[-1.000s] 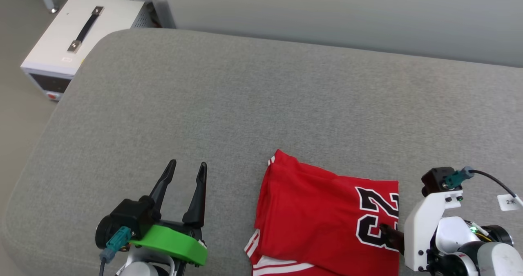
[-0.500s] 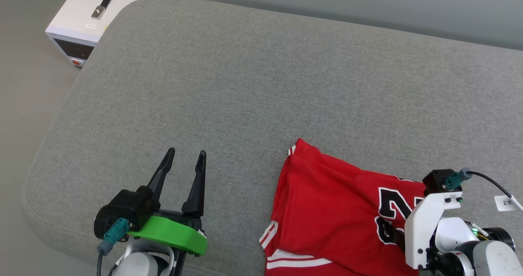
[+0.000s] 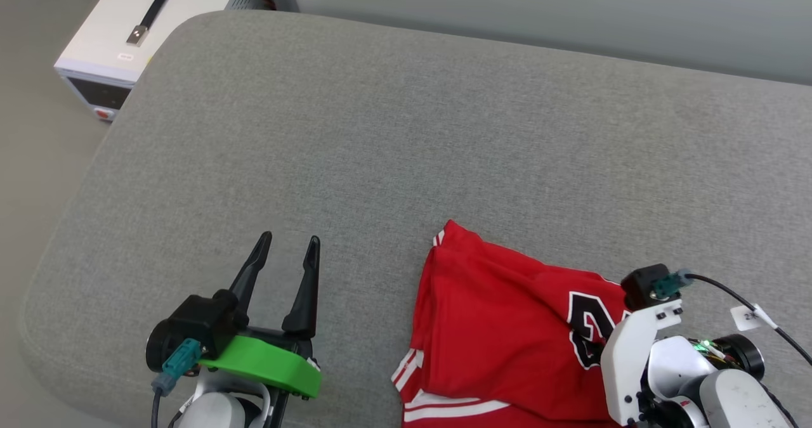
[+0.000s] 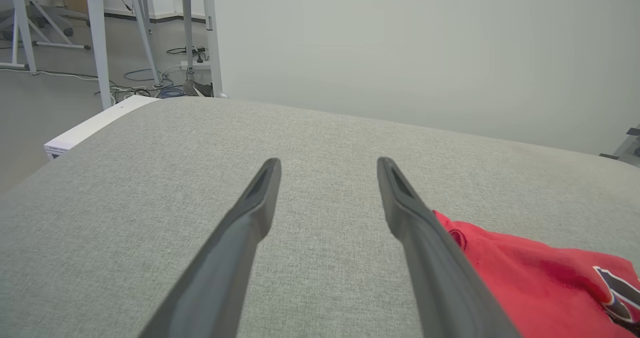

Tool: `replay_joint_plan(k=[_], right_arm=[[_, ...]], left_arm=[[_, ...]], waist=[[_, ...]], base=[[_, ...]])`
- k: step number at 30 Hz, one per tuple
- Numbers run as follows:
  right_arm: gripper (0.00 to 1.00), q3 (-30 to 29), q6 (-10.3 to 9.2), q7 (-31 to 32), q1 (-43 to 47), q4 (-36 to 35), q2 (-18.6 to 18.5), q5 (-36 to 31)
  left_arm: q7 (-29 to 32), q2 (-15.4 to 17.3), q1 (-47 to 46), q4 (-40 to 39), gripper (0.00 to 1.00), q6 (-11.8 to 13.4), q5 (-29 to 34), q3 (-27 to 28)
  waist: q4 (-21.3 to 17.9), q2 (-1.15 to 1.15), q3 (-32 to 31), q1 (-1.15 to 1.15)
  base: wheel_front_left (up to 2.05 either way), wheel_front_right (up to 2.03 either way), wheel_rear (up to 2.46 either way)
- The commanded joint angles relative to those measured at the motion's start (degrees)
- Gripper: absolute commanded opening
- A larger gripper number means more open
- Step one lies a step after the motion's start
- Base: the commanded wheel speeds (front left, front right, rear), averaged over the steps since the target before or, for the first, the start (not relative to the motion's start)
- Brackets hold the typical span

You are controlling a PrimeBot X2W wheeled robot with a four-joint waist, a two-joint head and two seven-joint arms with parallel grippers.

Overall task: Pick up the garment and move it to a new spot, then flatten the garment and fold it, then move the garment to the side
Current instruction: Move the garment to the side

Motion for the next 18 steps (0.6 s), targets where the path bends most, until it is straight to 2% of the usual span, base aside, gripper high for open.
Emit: replay_joint_plan(k=[1, 4, 10, 18], right_arm=[[0.00, 1.78, -0.03, -1.16, -0.88, 0.19, -1.51, 0.06], [0.00, 4.78, -0.03, -3.00, -1.60, -1.77, -5.43, 0.19], [0.00, 11.61, -0.03, -4.02, -3.69, -6.32, -16.96, 0.81], [0.00, 14.94, -0.03, -6.10, -8.35, -8.80, -31.72, 1.11]], left_arm=[[-0.33, 0.29, -0.27, 0.16, 1.00, -0.17, -0.04, -0.18], [-0.33, 0.67, 0.21, 0.40, 1.00, -0.17, -0.34, -1.08], [-0.33, 1.23, 0.93, 1.05, 1.00, -0.17, -1.02, -3.75], [-0.33, 1.17, -0.85, 0.23, 1.00, -0.17, -0.74, -8.83]], waist=[[-1.61, 0.00, -1.23, 0.00], [-3.59, 0.00, -2.05, 0.00], [-9.65, 0.00, -2.58, 0.00], [-18.28, 0.00, 0.37, 0.00]], base=[[0.00, 0.00, 0.00], [0.00, 0.00, 0.00], [0.00, 0.00, 0.00], [0.00, 0.00, 0.00]])
